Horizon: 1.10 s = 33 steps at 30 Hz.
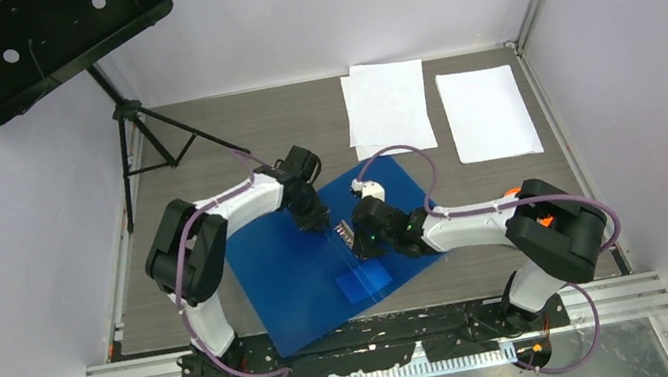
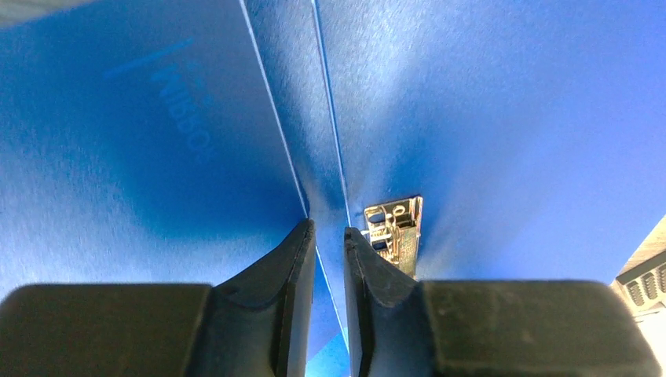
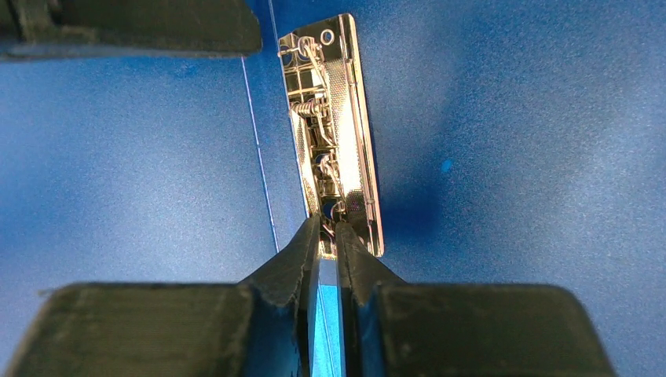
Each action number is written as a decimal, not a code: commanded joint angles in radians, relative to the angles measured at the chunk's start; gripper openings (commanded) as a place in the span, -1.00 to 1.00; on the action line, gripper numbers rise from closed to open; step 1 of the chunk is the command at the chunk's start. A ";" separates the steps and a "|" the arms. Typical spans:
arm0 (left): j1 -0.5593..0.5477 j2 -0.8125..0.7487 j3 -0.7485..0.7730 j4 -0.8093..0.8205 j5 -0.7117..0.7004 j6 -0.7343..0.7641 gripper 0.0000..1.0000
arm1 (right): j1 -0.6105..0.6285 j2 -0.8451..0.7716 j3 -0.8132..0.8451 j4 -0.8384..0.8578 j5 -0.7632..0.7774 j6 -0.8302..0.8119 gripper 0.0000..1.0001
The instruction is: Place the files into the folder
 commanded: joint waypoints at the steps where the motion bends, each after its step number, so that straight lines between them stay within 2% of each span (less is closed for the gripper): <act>1: -0.037 -0.030 0.065 -0.076 -0.057 -0.043 -0.53 | -0.026 0.070 -0.062 -0.206 0.011 0.053 -0.88; 4: -0.060 0.020 0.116 -0.090 -0.047 -0.057 -0.53 | -0.031 0.074 -0.060 -0.220 0.018 0.074 -0.89; 10: -0.075 0.032 0.114 -0.043 -0.059 -0.100 -0.53 | -0.032 0.067 -0.063 -0.237 0.034 0.100 -0.89; 15: -0.090 0.121 0.223 -0.168 -0.145 -0.051 -0.60 | -0.032 0.065 -0.064 -0.237 0.047 0.113 -0.88; 19: -0.099 0.144 0.188 -0.112 -0.121 -0.054 -0.60 | -0.032 0.067 -0.069 -0.215 0.047 0.132 -0.89; 27: -0.126 0.172 0.171 -0.143 -0.107 -0.023 -0.71 | -0.032 0.068 -0.120 -0.154 0.063 0.182 -0.88; 30: -0.128 0.111 0.088 -0.047 -0.056 -0.031 -0.64 | -0.032 0.073 -0.137 -0.106 0.047 0.194 -0.89; 33: -0.127 0.100 0.088 -0.037 -0.003 0.018 -0.59 | -0.032 0.075 -0.146 -0.064 0.034 0.196 -0.88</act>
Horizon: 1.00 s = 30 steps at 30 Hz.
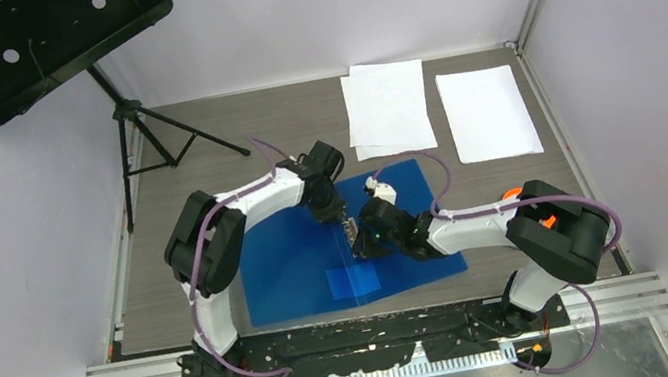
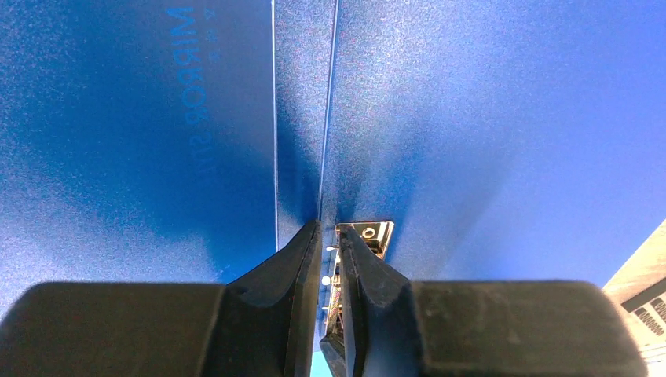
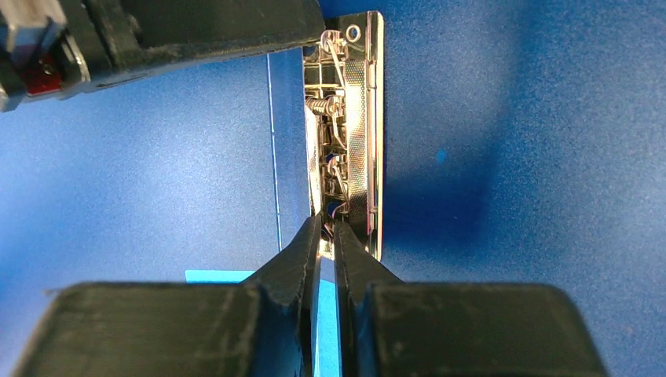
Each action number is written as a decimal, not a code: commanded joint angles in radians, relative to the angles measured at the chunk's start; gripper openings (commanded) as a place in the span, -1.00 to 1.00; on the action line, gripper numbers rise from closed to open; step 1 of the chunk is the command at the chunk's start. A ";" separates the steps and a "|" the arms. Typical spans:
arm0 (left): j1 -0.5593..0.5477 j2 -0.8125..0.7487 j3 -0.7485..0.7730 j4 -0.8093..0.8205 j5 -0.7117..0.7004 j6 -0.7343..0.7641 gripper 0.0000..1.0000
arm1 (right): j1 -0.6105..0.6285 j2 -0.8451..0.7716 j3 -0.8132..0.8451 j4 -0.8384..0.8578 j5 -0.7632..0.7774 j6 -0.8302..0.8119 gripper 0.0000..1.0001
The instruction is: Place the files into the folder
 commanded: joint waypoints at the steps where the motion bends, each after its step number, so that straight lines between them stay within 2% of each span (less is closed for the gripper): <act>1: -0.021 -0.012 -0.068 0.004 0.109 0.059 -0.58 | -0.007 0.079 -0.083 -0.152 0.048 0.001 -0.88; 17: 0.002 -0.134 -0.188 0.218 0.161 0.080 -0.56 | -0.018 0.108 -0.102 -0.094 0.019 -0.016 -0.89; 20: -0.001 -0.114 -0.134 0.170 0.156 0.139 -0.57 | -0.020 0.111 -0.103 -0.093 0.015 -0.019 -0.89; 24: -0.002 -0.063 -0.067 0.071 0.142 0.199 -0.68 | -0.022 0.108 -0.107 -0.094 0.016 -0.018 -0.88; 27: -0.003 -0.045 -0.065 0.063 0.150 0.212 -0.69 | -0.024 0.106 -0.108 -0.094 0.015 -0.018 -0.89; 30: -0.005 -0.025 -0.046 0.002 0.096 0.212 -0.72 | -0.025 0.106 -0.108 -0.095 0.017 -0.017 -0.89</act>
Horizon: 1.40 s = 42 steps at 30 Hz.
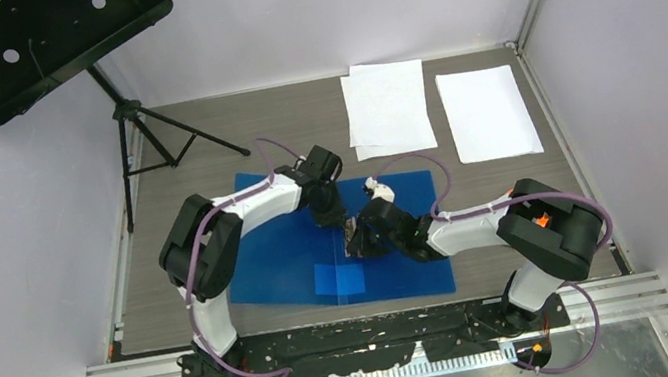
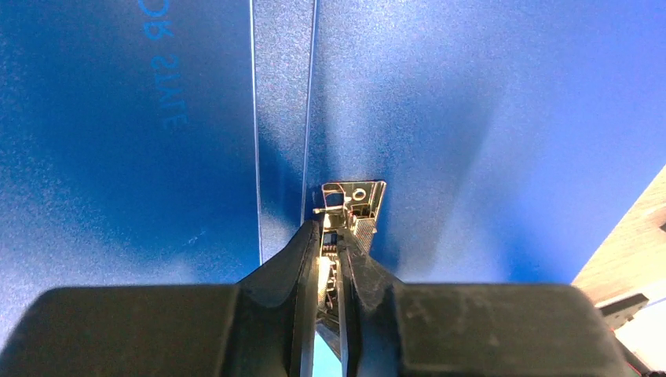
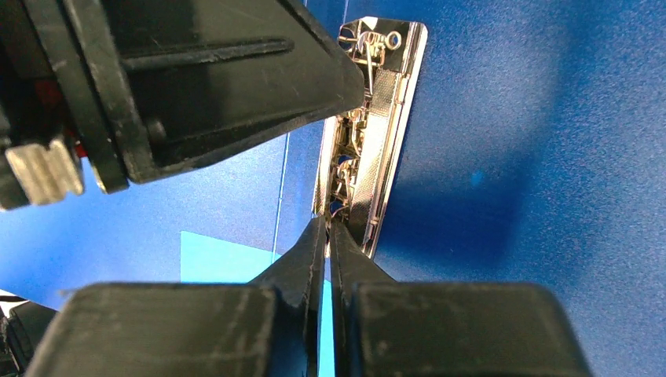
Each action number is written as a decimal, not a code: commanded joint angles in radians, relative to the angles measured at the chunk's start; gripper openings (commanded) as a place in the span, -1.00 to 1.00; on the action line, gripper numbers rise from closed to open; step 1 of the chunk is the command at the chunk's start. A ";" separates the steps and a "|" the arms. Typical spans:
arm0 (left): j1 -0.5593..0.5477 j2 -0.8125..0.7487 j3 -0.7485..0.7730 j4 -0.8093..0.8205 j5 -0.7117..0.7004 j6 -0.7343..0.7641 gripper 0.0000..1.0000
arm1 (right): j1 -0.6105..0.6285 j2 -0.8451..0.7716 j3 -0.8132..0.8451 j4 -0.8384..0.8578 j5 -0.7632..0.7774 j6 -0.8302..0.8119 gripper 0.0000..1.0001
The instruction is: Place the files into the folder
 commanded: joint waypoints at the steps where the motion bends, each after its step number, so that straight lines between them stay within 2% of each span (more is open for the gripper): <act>1: -0.006 0.036 0.048 -0.119 -0.053 0.035 -0.72 | -0.013 0.080 -0.067 -0.251 0.071 -0.040 -0.88; 5: -0.007 0.050 0.062 -0.151 -0.148 0.001 -0.70 | -0.013 0.074 -0.076 -0.263 0.080 -0.044 -0.88; 14: -0.004 0.089 0.110 -0.231 -0.263 -0.051 -0.71 | -0.013 0.026 -0.145 -0.262 0.101 -0.025 -0.88; 20: -0.012 0.131 0.128 -0.259 -0.276 -0.022 -0.89 | -0.013 0.008 -0.143 -0.270 0.114 -0.019 -0.89; 22: -0.017 0.146 0.131 -0.284 -0.301 -0.036 -1.00 | -0.012 -0.006 -0.128 -0.301 0.140 -0.018 -0.89; 26: -0.021 0.141 0.091 -0.296 -0.332 -0.091 -1.00 | 0.022 -0.048 -0.072 -0.398 0.243 -0.017 -0.87; 29: -0.027 0.131 0.071 -0.293 -0.346 -0.106 -1.00 | 0.095 -0.024 -0.004 -0.510 0.370 -0.011 -0.87; 33: -0.030 0.138 0.076 -0.309 -0.349 -0.111 -1.00 | 0.166 0.018 0.042 -0.512 0.407 0.025 -0.86; 37: -0.029 0.133 0.062 -0.308 -0.335 -0.134 -1.00 | 0.170 -0.129 -0.047 -0.396 0.377 0.068 -0.60; 40: -0.029 0.127 0.052 -0.322 -0.329 -0.183 -1.00 | 0.172 -0.315 -0.089 -0.367 0.410 0.043 -0.50; 42: -0.031 0.122 0.044 -0.326 -0.319 -0.223 -1.00 | 0.171 -0.360 -0.070 -0.366 0.432 0.007 -0.48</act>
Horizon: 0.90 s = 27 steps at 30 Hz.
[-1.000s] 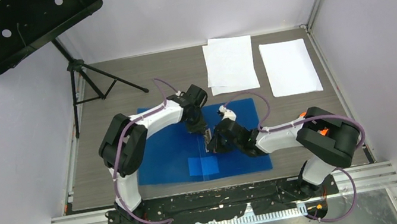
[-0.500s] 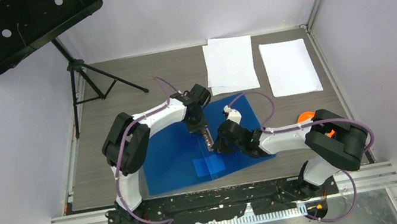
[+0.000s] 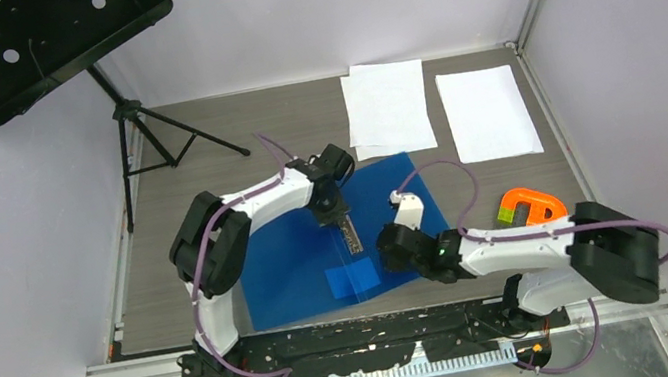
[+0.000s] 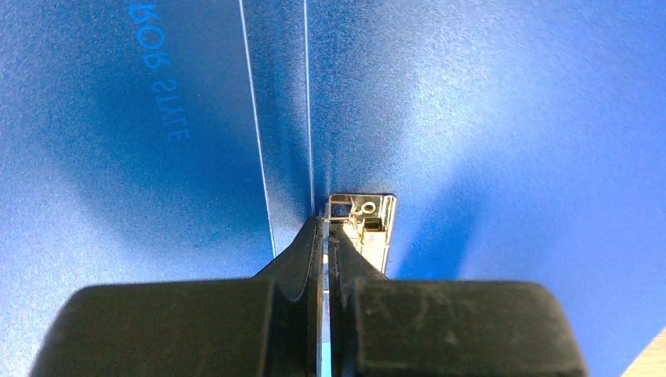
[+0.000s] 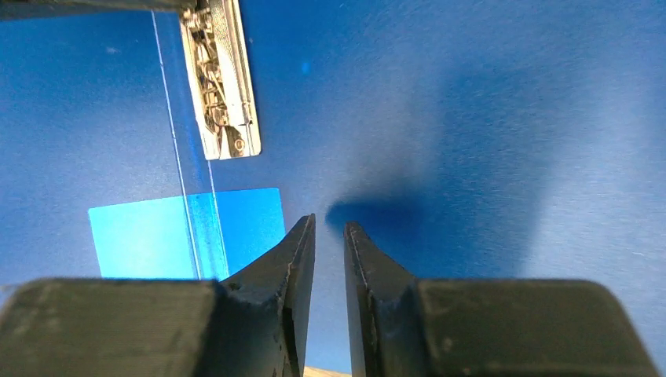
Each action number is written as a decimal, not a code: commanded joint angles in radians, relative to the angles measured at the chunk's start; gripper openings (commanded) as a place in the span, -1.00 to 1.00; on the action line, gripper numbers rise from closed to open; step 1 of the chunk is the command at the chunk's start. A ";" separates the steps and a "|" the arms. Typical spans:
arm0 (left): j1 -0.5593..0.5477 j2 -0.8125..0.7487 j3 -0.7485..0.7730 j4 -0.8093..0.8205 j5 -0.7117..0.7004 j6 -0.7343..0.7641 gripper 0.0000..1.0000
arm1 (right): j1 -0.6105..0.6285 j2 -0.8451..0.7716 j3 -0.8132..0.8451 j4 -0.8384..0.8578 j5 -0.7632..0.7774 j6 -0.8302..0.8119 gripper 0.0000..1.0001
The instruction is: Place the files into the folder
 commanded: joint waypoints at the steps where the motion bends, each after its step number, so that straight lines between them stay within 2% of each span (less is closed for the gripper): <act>1: 0.012 0.053 -0.080 -0.141 -0.082 -0.067 -1.00 | 0.001 -0.121 0.039 -0.074 0.082 -0.049 -0.50; 13: 0.012 0.025 -0.039 -0.181 0.003 -0.095 -1.00 | 0.117 0.015 0.312 -0.201 0.222 -0.204 -0.58; 17: 0.013 0.023 -0.023 -0.189 0.006 -0.078 -1.00 | 0.120 0.107 0.326 -0.189 0.206 -0.207 -0.59; 21: 0.014 0.033 -0.023 -0.186 0.010 -0.073 -1.00 | 0.118 0.343 0.352 -0.194 0.115 -0.189 -0.65; 22: 0.015 0.037 -0.021 -0.191 0.013 -0.070 -1.00 | 0.117 0.406 0.370 -0.220 0.109 -0.166 -0.74; 24: 0.020 0.038 -0.029 -0.186 0.013 -0.067 -1.00 | 0.118 0.419 0.333 -0.241 0.091 -0.088 -0.85; 27: 0.029 0.037 -0.042 -0.176 0.016 -0.067 -1.00 | 0.118 0.340 0.256 -0.190 0.086 -0.061 -0.86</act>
